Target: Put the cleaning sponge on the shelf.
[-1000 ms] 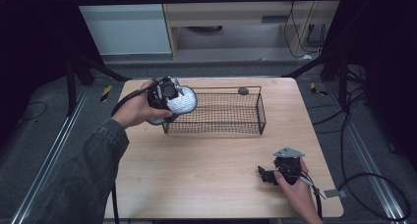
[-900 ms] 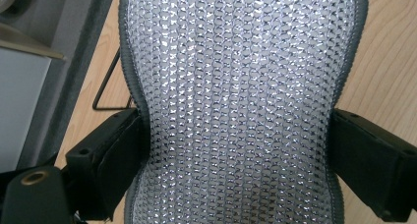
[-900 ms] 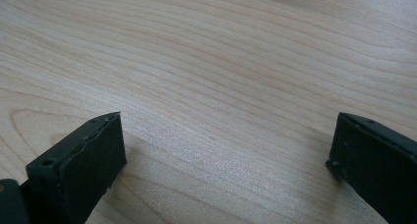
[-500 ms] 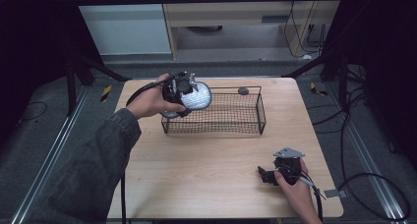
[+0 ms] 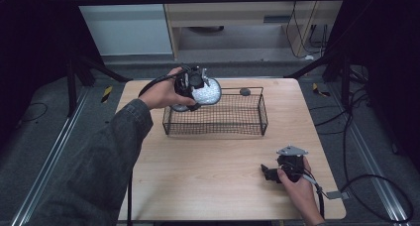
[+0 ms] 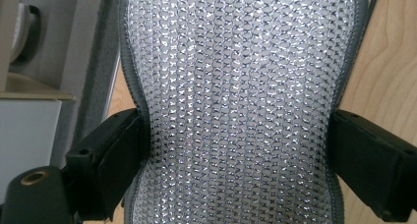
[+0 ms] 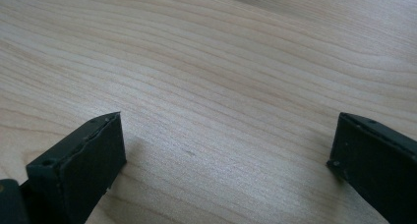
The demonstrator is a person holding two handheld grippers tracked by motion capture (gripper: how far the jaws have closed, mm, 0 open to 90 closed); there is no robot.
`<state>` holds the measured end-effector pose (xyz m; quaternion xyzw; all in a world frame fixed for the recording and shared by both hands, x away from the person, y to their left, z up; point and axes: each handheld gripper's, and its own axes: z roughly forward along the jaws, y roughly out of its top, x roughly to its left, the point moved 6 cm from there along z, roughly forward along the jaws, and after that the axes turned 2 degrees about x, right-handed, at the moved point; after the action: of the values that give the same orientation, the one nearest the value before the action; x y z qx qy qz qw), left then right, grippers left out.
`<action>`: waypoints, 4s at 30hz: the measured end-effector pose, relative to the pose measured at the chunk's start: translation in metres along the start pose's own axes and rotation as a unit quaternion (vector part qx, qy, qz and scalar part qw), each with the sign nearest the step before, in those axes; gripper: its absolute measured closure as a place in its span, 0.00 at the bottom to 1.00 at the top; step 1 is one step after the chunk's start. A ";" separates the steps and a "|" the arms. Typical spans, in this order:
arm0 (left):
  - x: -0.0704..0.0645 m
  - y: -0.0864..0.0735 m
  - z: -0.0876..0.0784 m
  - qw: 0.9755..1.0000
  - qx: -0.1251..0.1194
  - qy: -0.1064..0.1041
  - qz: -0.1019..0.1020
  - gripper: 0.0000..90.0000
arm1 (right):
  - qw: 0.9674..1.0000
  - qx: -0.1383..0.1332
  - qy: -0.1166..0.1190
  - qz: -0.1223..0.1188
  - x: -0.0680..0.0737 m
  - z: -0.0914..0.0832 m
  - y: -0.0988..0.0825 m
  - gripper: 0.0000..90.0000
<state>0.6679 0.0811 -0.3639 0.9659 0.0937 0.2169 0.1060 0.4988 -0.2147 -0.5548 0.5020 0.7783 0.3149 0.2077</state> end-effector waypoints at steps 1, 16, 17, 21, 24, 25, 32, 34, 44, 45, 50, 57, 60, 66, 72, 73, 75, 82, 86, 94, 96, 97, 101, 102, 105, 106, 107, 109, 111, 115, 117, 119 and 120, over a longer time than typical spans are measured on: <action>0.000 0.000 -0.001 1.000 -0.002 0.000 -0.003 0.10 | 1.000 0.000 0.000 0.001 0.000 0.000 0.000 0.00; -0.003 -0.002 0.001 0.999 -0.020 0.042 0.013 0.10 | 1.000 0.000 -0.005 0.003 0.000 -0.002 -0.002 0.01; -0.004 -0.003 0.004 0.999 -0.018 0.043 0.016 0.10 | 1.000 0.000 -0.005 0.003 0.000 -0.002 -0.002 0.01; -0.001 -0.011 0.011 0.999 -0.011 0.049 0.012 0.10 | 1.000 0.000 -0.005 0.004 0.000 -0.002 -0.002 0.01; -0.002 -0.016 0.017 0.999 -0.007 0.048 0.010 0.10 | 1.000 0.000 -0.004 0.004 0.001 -0.002 -0.002 0.01; -0.003 -0.018 0.019 0.999 -0.004 0.048 0.011 0.10 | 1.000 0.000 -0.005 0.004 0.000 -0.002 -0.002 0.01; -0.008 -0.019 0.030 0.999 -0.013 0.034 0.004 0.10 | 1.000 0.001 -0.005 0.004 0.001 -0.002 -0.002 0.01; -0.009 -0.018 0.033 0.999 -0.013 0.035 0.004 0.10 | 1.000 0.001 -0.005 0.004 0.001 -0.002 -0.002 0.01; -0.014 -0.026 0.049 0.999 0.003 0.034 0.009 0.10 | 1.000 0.000 -0.005 0.005 0.001 -0.002 -0.002 0.01; -0.014 -0.026 0.050 0.999 0.003 0.031 0.007 0.10 | 1.000 0.000 -0.005 0.005 0.001 -0.002 -0.002 0.01; -0.015 -0.028 0.054 1.000 0.004 0.028 0.006 0.10 | 1.000 0.001 -0.005 0.004 0.001 -0.002 -0.002 0.01; -0.013 -0.031 0.059 1.000 0.009 0.025 0.002 0.10 | 1.000 0.000 -0.005 0.003 0.000 -0.002 -0.002 0.01; -0.014 -0.030 0.060 1.000 0.004 0.024 0.001 0.10 | 1.000 0.000 -0.005 0.004 0.000 -0.002 -0.002 0.01; -0.014 -0.031 0.063 1.000 -0.001 0.017 -0.011 0.07 | 1.000 0.000 -0.005 0.004 0.001 -0.002 -0.002 0.01; -0.013 -0.033 0.063 0.999 -0.010 0.006 -0.034 0.04 | 1.000 -0.001 -0.005 0.005 0.001 -0.002 -0.002 0.01; -0.013 -0.033 0.062 0.999 -0.012 0.007 -0.034 0.04 | 1.000 0.000 -0.005 0.004 0.001 -0.002 -0.002 0.01; -0.013 -0.032 0.061 0.999 -0.014 0.007 -0.035 0.04 | 1.000 0.000 -0.005 0.004 0.000 -0.002 -0.002 0.01; -0.017 -0.026 0.051 0.999 -0.033 0.008 -0.042 0.08 | 1.000 0.000 -0.005 0.005 0.001 -0.002 -0.002 0.01; -0.021 -0.025 0.046 0.998 -0.041 0.010 -0.050 0.10 | 1.000 0.000 -0.005 0.004 0.001 -0.002 -0.002 0.01; -0.026 -0.024 0.035 0.994 -0.063 0.025 -0.089 0.10 | 1.000 0.001 -0.004 0.007 0.001 -0.002 -0.002 0.01; -0.028 -0.024 0.033 0.993 -0.066 0.025 -0.095 0.10 | 1.000 0.001 -0.004 0.007 0.001 -0.002 -0.002 0.01; -0.030 -0.024 0.033 0.993 -0.064 0.026 -0.099 0.10 | 1.000 0.001 -0.004 0.008 0.001 -0.002 -0.002 0.01; -0.036 -0.024 0.028 0.990 -0.072 0.032 -0.119 0.09 | 1.000 0.001 -0.005 0.005 0.001 -0.002 -0.002 0.01; -0.038 -0.024 0.027 0.989 -0.073 0.031 -0.122 0.09 | 1.000 0.000 -0.005 0.004 0.001 -0.002 -0.002 0.01; -0.045 -0.023 0.025 0.988 -0.080 0.026 -0.131 0.07 | 1.000 0.001 -0.004 0.007 0.001 -0.002 -0.002 0.01; -0.048 -0.023 0.025 0.988 -0.082 0.027 -0.130 0.07 | 1.000 0.001 -0.004 0.008 0.001 -0.002 -0.002 0.01; -0.050 -0.023 0.024 0.988 -0.083 0.027 -0.130 0.06 | 1.000 0.001 -0.004 0.007 0.001 -0.002 -0.002 0.01; -0.054 -0.022 0.023 0.987 -0.083 0.025 -0.133 0.06 | 1.000 0.001 -0.004 0.007 0.001 -0.002 -0.002 0.01; -0.057 -0.021 0.021 0.986 -0.089 0.028 -0.135 0.05 | 1.000 0.001 -0.004 0.008 0.001 -0.002 -0.002 0.01; -0.061 -0.019 0.015 0.984 -0.099 0.028 -0.143 0.05 | 1.000 0.001 -0.003 0.009 0.001 -0.002 -0.002 0.01; -0.064 -0.019 0.013 0.984 -0.102 0.029 -0.145 0.05 | 1.000 0.001 -0.003 0.009 0.001 -0.002 -0.002 0.01; -0.067 -0.018 0.010 0.984 -0.105 0.029 -0.144 0.05 | 1.000 0.001 -0.003 0.009 0.001 -0.002 -0.002 0.01; -0.068 -0.018 0.009 0.983 -0.107 0.030 -0.145 0.05 | 1.000 0.001 -0.003 0.009 0.001 -0.002 -0.002 0.01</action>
<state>0.6089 0.0820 -0.4032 0.9182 0.2122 0.2371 0.2358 0.4958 -0.2145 -0.5545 0.5099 0.7735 0.3146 0.2068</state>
